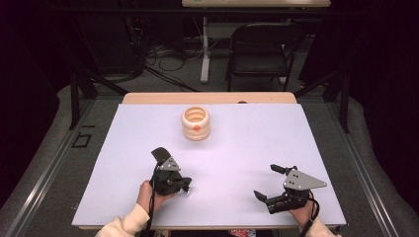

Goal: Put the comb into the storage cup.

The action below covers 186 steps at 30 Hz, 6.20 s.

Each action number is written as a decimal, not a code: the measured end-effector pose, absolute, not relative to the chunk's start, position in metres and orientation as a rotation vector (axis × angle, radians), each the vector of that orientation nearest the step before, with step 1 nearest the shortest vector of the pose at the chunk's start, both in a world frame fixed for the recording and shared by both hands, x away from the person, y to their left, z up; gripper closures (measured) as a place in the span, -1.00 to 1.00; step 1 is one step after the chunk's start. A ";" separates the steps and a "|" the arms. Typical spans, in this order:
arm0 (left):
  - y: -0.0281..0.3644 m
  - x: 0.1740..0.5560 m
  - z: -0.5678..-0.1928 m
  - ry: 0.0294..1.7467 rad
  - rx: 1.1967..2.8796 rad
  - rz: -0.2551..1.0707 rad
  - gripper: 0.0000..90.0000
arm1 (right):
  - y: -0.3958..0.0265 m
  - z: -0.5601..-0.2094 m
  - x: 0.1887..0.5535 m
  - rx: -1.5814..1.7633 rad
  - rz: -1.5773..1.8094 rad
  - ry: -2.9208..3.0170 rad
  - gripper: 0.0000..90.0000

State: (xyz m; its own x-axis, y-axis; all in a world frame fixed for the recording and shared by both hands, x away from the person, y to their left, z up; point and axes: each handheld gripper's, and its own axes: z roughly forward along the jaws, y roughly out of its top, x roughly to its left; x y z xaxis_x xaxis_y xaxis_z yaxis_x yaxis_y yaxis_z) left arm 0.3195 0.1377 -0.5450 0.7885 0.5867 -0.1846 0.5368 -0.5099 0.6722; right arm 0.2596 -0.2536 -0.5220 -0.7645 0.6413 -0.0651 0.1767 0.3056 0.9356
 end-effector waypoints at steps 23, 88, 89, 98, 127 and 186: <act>0.153 0.313 -0.543 0.876 2.217 0.078 1.00 | -0.254 -0.522 0.260 0.725 1.459 2.144 -1.00; 0.183 0.305 -0.540 0.967 2.199 0.113 1.00 | -0.254 -0.522 0.260 0.722 1.451 2.152 -1.00; 0.184 0.305 -0.540 0.968 2.201 0.115 1.00 | -0.253 -0.522 0.260 0.723 1.454 2.150 -1.00; 0.191 0.305 -0.540 0.987 2.198 0.127 1.00 | -0.254 -0.522 0.260 0.722 1.455 2.148 -1.00; 0.202 0.314 -0.539 1.015 2.243 0.216 1.00 | -0.254 -0.522 0.261 0.730 1.446 2.164 -1.00; 0.182 0.345 -0.497 0.843 2.508 0.275 -1.00 | -0.253 -0.525 0.265 0.752 1.439 2.184 -1.00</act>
State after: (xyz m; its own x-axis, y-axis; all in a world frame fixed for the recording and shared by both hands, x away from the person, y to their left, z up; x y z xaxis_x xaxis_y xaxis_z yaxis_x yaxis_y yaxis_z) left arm 0.3451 0.1823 -0.4972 0.7905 0.6114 0.0368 0.5158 -0.6969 0.4982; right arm 0.2647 -0.2526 -0.5252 -0.7671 0.6397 -0.0480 0.2086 0.3194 0.9244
